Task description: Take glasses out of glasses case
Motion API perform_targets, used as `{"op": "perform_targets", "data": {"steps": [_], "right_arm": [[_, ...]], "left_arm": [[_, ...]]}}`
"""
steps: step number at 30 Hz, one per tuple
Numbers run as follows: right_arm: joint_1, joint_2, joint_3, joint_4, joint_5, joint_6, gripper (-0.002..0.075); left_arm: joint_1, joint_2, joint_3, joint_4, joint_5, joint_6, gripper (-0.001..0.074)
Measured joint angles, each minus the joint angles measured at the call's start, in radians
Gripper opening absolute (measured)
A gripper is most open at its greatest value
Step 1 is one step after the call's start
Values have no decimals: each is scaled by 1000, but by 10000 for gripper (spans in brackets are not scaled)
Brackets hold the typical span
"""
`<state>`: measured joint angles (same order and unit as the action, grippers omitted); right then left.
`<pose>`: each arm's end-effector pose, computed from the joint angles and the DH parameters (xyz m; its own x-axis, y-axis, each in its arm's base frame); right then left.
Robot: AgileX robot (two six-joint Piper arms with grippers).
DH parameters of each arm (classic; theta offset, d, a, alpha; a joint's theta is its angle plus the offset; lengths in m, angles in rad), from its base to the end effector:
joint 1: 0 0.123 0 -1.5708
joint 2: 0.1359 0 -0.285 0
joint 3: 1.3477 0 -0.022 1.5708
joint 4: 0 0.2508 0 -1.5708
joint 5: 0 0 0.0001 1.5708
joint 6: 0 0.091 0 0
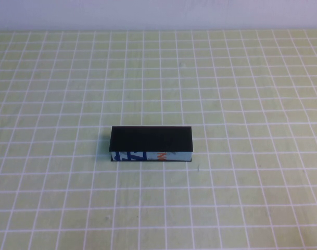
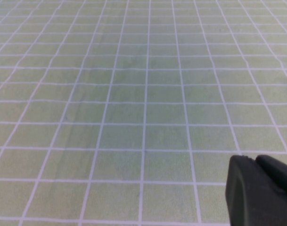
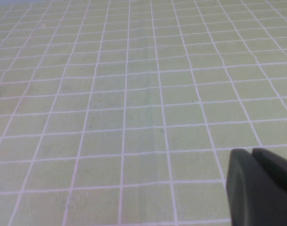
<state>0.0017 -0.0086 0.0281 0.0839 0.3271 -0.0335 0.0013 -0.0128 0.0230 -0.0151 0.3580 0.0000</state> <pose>0.0540 0.0025 0.1748 -0.2565 0.0455 -0.9655 -0.0160 0.9986 0.0513 0.0529 -0.0004 0.1739 -0.2773 -0.0145 -0.9607 -0.0001 0.9999 -0.0151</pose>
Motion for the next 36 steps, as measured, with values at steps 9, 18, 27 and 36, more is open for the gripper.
{"op": "perform_targets", "data": {"steps": [9,18,27,36], "right_arm": [[0,0,0,0,0,0,-18],[0,0,0,0,0,0,-18],[0,0,0,0,0,0,-18],[0,0,0,0,0,0,-18]], "left_arm": [[0,0,0,0,0,0,-4],[0,0,0,3,0,0,-4],[0,0,0,-154,-122,-32,-4],[0,0,0,-432,-308,-56,-4]]}}
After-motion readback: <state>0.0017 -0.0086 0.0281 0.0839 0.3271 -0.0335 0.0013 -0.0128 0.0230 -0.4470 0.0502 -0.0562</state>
